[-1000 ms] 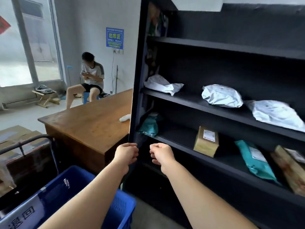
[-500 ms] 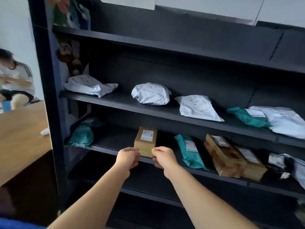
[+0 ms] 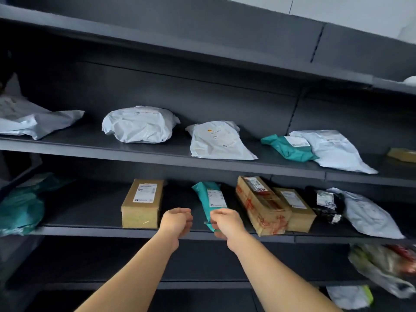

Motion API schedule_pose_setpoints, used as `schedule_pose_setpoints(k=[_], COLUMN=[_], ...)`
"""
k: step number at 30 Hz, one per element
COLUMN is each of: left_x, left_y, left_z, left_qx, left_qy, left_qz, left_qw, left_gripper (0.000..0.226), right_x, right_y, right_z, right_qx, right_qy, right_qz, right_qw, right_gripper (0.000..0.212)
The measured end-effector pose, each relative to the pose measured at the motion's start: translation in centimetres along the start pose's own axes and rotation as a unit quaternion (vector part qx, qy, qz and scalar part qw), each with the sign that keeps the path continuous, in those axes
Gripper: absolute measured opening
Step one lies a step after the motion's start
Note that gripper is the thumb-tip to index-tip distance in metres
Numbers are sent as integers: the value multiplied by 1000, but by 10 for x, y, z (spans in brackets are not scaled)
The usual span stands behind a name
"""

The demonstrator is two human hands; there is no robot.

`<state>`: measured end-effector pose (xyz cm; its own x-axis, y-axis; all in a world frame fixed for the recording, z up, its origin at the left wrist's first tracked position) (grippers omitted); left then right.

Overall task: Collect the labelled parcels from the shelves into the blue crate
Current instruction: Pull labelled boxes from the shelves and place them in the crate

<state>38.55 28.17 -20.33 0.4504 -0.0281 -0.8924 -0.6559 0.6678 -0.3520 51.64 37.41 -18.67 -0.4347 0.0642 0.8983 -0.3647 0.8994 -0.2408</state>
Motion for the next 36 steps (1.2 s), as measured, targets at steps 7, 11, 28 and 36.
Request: schedule_pose_setpoints(k=[7, 11, 28, 36], left_x=[9, 14, 77, 134], left_y=[70, 109, 219, 288], left_z=[55, 75, 97, 105], left_qx=[31, 47, 56, 44], left_qy=[18, 37, 202, 240], left_qz=[-26, -41, -89, -86], left_qw=[999, 997, 974, 966], left_gripper=[16, 19, 33, 41], right_x=[-5, -9, -67, -86], right_y=[72, 112, 225, 260], right_z=[-28, -34, -24, -10], right_qx=[-27, -30, -5, 50], right_qy=[-3, 2, -28, -78], right_qz=[28, 51, 114, 123], right_qw=[999, 998, 993, 988], right_gripper=[13, 11, 8, 11])
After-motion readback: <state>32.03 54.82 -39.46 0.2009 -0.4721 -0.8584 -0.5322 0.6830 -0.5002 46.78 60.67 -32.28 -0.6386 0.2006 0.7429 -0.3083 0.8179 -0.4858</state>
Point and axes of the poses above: each hand's wrist, its own y-axis towards the middle knuckle, its own z-axis out of the palm, x = y × z, the point moved 7 cm from there along y, towards the middle knuckle, and after that the axes turned 8 degrees about -y, right-handed, at the moved point
